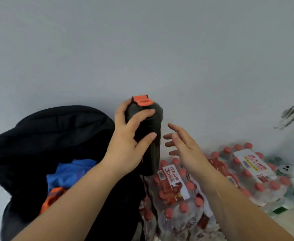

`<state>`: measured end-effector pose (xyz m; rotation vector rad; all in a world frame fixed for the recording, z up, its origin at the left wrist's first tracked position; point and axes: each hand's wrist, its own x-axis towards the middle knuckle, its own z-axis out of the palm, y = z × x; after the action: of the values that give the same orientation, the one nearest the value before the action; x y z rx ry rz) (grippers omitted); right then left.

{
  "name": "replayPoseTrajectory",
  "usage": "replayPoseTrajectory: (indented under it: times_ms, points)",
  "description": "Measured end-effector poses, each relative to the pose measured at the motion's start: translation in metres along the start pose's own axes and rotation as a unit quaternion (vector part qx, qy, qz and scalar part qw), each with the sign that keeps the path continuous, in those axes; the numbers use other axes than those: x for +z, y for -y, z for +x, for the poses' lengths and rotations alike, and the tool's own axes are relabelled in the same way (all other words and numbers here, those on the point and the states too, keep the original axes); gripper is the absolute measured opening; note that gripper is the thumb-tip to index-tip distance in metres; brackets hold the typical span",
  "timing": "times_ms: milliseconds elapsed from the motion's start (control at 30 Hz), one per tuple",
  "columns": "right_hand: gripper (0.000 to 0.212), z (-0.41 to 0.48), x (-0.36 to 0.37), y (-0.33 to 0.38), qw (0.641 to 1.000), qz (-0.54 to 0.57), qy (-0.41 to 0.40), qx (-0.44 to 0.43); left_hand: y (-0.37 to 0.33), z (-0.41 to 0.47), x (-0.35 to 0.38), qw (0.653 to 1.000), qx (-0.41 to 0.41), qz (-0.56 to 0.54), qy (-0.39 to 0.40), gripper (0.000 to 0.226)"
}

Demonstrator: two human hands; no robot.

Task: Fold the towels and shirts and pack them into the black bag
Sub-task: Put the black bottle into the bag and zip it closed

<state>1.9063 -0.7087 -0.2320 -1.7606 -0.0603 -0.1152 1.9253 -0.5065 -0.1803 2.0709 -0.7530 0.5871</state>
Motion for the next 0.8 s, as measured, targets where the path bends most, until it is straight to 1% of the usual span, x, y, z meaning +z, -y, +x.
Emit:
replayPoseTrajectory:
  times_ms: [133,233,333,400,433,500,533,600,733,800]
  points:
    - [0.026,-0.008,0.023,-0.038,0.995,-0.061,0.033,0.066,0.01,-0.016,-0.016,0.999,0.005,0.041,-0.004,0.055]
    - [0.022,-0.011,0.038,-0.061,0.987,-0.109,0.095,0.07,0.016,-0.023,-0.024,0.998,-0.002,0.062,-0.011,0.054]
    - [0.022,-0.007,0.056,-0.079,0.976,-0.129,0.162,0.066,0.02,-0.028,-0.03,0.996,-0.025,0.08,-0.031,0.057]
    - [0.029,0.0,0.069,-0.085,0.975,-0.123,0.174,0.069,0.021,-0.034,-0.033,0.993,-0.044,0.099,-0.044,0.058]
    - [0.029,0.003,0.075,-0.086,0.975,-0.114,0.176,0.074,0.021,-0.037,-0.034,0.991,-0.054,0.11,-0.048,0.059]
    - [0.02,0.009,0.085,-0.087,0.973,-0.096,0.189,0.087,0.02,-0.042,-0.035,0.987,-0.069,0.133,-0.058,0.06]
    - [0.019,0.012,0.09,-0.088,0.971,-0.094,0.204,0.086,0.02,-0.044,-0.035,0.984,-0.078,0.145,-0.067,0.06]
    - [0.029,0.014,0.099,-0.089,0.968,-0.109,0.215,0.072,0.018,-0.047,-0.036,0.981,-0.091,0.154,-0.079,0.061]
    - [0.024,0.021,0.108,-0.088,0.958,-0.166,0.228,0.051,0.011,-0.05,-0.033,0.974,-0.113,0.168,-0.1,0.06]
    - [0.029,0.026,0.113,-0.088,0.954,-0.193,0.226,0.045,0.009,-0.05,-0.035,0.973,-0.113,0.174,-0.099,0.061]
